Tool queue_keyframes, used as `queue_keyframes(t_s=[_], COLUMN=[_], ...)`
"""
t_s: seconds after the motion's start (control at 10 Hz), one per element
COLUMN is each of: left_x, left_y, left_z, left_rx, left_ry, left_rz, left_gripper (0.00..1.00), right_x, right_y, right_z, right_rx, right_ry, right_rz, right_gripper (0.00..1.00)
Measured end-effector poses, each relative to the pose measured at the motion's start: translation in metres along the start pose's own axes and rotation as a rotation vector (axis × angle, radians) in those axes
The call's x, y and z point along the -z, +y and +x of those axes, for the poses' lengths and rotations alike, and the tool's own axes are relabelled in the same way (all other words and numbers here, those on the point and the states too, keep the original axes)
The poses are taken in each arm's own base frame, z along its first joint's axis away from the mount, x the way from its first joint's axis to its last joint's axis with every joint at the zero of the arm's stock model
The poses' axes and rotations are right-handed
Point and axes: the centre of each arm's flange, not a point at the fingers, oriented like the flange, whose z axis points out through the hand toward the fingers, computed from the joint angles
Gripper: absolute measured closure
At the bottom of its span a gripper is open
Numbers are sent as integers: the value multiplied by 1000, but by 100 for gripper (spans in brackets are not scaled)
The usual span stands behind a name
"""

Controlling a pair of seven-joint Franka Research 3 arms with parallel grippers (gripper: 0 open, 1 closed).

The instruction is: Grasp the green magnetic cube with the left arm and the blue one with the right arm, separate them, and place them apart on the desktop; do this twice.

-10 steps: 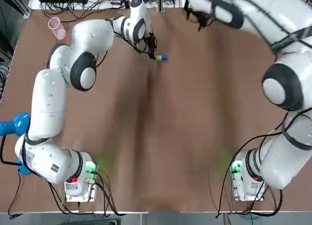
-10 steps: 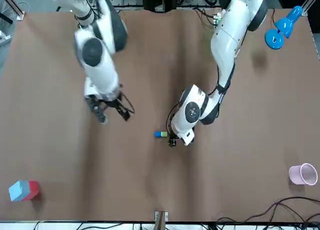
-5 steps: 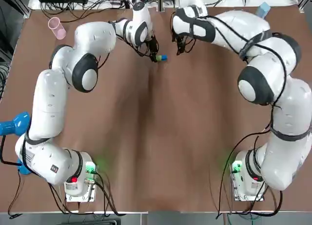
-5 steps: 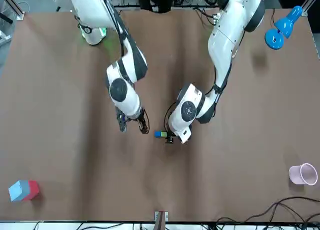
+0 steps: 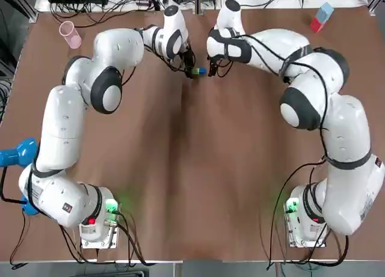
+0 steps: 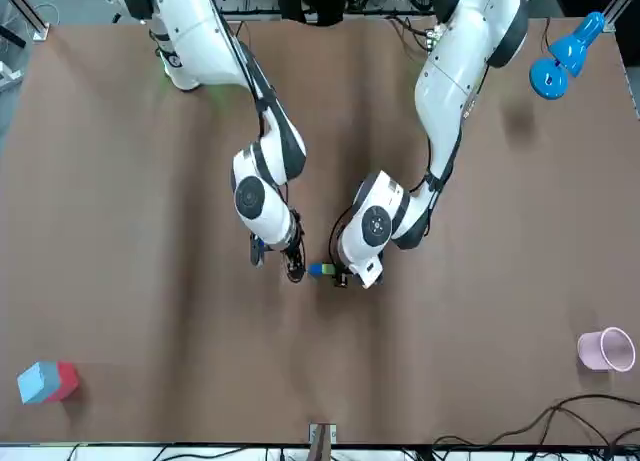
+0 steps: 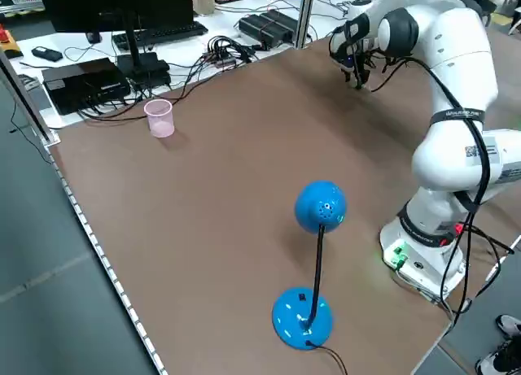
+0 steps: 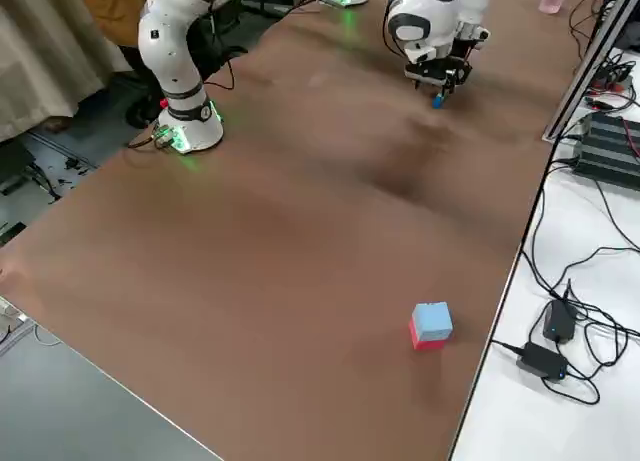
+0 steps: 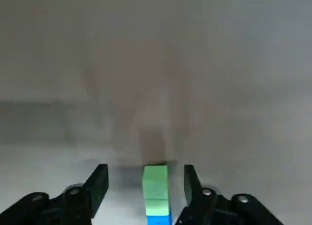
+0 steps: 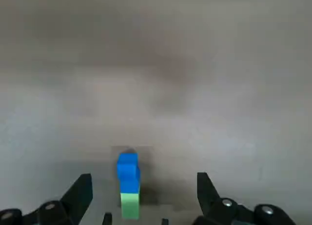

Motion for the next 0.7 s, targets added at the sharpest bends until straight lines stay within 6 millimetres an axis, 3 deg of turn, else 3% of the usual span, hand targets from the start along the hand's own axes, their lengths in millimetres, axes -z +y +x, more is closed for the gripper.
queue_keyframes(t_s=[0.4, 0.7], left_x=[-12, -12], left_y=[-4, -4], left_z=[-3, -4], left_rx=[-9, -10], left_ry=[-3, -4], left_rz=[-3, -6], left_gripper=[34, 55], right_x=[-39, -49], right_y=[7, 6], right_z=[-25, -26], right_rx=[-52, -63], right_ry=[-30, -37], right_rz=[51, 49], right_gripper=[4, 4])
